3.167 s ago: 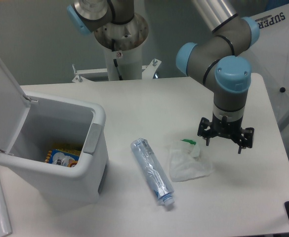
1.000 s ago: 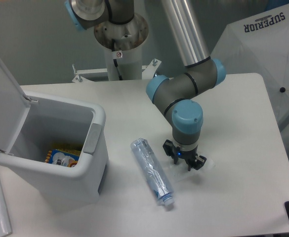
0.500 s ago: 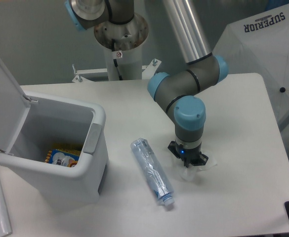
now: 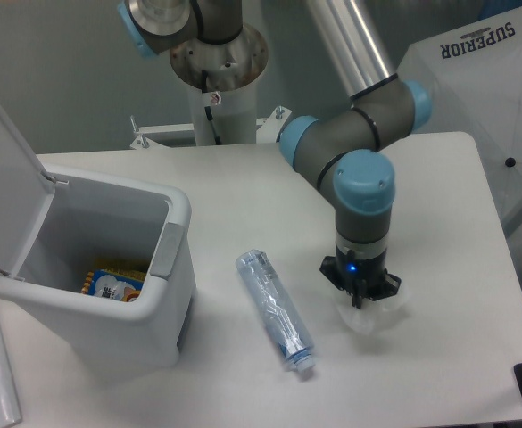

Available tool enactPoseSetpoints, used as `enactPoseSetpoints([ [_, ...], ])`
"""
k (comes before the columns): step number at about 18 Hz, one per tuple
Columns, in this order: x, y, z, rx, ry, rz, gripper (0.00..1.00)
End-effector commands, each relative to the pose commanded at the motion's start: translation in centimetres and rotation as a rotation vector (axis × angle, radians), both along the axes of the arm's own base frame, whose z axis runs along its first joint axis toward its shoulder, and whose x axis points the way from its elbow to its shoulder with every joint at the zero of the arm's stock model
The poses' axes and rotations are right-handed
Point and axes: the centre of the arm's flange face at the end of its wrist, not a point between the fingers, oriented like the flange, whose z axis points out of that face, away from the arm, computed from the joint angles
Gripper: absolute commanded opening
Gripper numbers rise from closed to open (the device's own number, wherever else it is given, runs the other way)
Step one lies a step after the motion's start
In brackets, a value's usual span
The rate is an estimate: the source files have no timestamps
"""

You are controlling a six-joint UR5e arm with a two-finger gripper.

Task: Place the trash in the trash can
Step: 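Close the gripper on the white tissue, then lift the tissue and carry it over the trash can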

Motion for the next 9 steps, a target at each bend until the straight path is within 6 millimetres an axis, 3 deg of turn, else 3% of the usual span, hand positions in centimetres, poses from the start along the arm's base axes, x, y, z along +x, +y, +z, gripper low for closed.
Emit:
enactPoseSetpoints([
  [2, -0.1, 0.9, 2.8, 0.079, -0.017, 0.080, 0.00],
  [9, 4.1, 1.7, 11.6, 0.346, -0.140, 0.129, 0.00],
])
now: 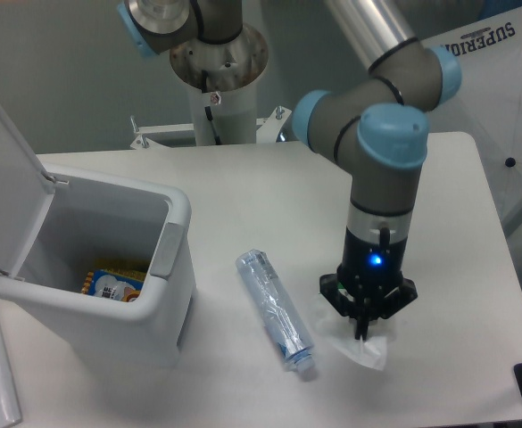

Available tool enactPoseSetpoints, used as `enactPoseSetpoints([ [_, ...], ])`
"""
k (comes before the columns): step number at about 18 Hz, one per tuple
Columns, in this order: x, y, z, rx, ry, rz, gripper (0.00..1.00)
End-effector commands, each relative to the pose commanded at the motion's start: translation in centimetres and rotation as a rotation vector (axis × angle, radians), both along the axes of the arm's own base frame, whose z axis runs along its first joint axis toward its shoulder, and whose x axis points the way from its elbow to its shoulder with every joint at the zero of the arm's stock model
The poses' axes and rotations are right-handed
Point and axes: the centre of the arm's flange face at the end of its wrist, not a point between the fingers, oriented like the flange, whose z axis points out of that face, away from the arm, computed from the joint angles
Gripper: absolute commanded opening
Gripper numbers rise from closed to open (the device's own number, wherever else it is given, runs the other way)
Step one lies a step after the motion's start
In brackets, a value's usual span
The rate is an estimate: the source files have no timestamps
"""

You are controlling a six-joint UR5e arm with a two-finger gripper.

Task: Place the trash in the trash can
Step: 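Lift the tissue and carry it over the trash can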

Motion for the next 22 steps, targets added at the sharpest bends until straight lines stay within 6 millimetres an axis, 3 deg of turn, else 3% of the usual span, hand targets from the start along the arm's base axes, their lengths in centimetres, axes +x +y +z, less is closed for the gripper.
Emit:
enactPoseSetpoints([
  [6, 4.1, -0.6, 7.2, 0.207, -0.099, -0.028, 0.00],
  [11, 8.1, 0.4, 10.5, 0.262, -0.144, -0.044, 0.00],
  [17, 12.7, 2.6, 11.7, 0.271, -0.167, -0.092, 0.00],
  [20, 17.1, 4.5, 11.4, 0.259, -0.199, -0.146, 0.00],
  [22, 18.4, 3.9, 11.1, 0.253, -0.193, -0.161, 0.00],
])
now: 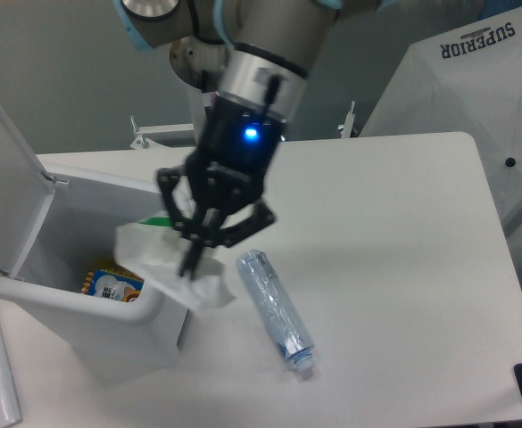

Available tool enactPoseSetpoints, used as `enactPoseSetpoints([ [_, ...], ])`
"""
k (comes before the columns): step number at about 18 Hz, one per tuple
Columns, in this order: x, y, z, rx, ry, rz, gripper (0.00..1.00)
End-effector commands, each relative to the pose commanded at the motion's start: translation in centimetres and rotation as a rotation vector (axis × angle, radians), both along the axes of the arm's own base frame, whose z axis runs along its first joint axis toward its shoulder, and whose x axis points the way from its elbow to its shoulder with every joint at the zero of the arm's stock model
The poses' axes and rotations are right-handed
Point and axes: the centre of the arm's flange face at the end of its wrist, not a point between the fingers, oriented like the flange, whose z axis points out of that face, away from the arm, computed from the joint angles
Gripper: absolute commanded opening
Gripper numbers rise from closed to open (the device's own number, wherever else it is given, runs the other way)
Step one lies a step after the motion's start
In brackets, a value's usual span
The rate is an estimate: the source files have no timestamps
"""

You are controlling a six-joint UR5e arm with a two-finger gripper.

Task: Place the trash in the trash can
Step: 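Lift the tissue and carry it over the trash can, then open the gripper to drop the tissue into the trash can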

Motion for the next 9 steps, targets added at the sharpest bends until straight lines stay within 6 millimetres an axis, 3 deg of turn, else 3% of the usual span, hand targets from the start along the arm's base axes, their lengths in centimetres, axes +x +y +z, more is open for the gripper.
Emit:
enactPoseSetpoints([
  [4, 3.6, 1.0, -0.2, -0.003, -0.006, -0.059, 0.00],
  [9, 5.1, -0.2, -1.7, -0.018, 0.002, -0.085, 0.02],
])
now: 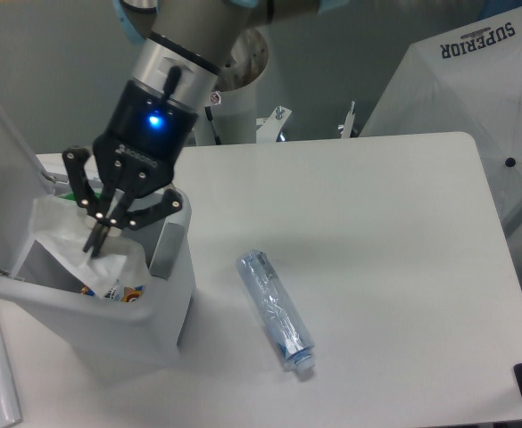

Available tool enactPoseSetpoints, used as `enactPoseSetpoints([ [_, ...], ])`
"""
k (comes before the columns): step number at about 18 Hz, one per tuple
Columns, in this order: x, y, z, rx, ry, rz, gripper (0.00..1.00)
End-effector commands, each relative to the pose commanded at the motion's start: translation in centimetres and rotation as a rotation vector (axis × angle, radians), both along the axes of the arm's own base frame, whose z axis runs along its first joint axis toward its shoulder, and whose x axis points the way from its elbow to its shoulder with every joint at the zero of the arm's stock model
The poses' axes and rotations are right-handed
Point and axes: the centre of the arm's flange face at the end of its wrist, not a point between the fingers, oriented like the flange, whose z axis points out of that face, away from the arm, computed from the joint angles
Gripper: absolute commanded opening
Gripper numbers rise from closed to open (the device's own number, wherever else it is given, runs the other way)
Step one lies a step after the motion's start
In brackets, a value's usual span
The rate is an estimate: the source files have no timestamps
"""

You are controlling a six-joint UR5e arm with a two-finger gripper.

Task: Place the trash in the trash can
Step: 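Open the gripper to drop the tissue into the trash can, then move the gripper to the clear plastic bottle and lower it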

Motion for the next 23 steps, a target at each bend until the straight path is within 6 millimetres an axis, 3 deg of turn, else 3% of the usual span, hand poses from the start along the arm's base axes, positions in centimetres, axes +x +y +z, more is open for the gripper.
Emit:
enactPoseSetpoints([
  [2, 0.4, -0.3, -1.1, -0.012, 0.003, -0.014, 0.18],
  [3, 0.9, -0.7, -2.0, -0.019, 0.021, -0.041, 0.34],
  [4, 1.0, -0.9, -2.3, -0.021, 0.030, -0.051, 0.54],
  [5, 1.1, -1.0, -2.7, -0.024, 0.039, -0.060, 0.84],
  [6, 1.2, -1.1, -2.7, -0.021, 0.054, -0.070, 0.99],
  [11, 1.0, -0.9, -2.4, -0.016, 0.072, -0.077, 1.00],
  [13, -0.2, -1.1, -0.8, 0.000, 0.085, -0.048, 1.00],
  [16, -4.4, -2.3, 1.7, 0.024, 0.127, 0.030, 1.00],
  [23, -12.5, -0.6, 1.7, -0.091, 0.262, 0.211, 1.00],
])
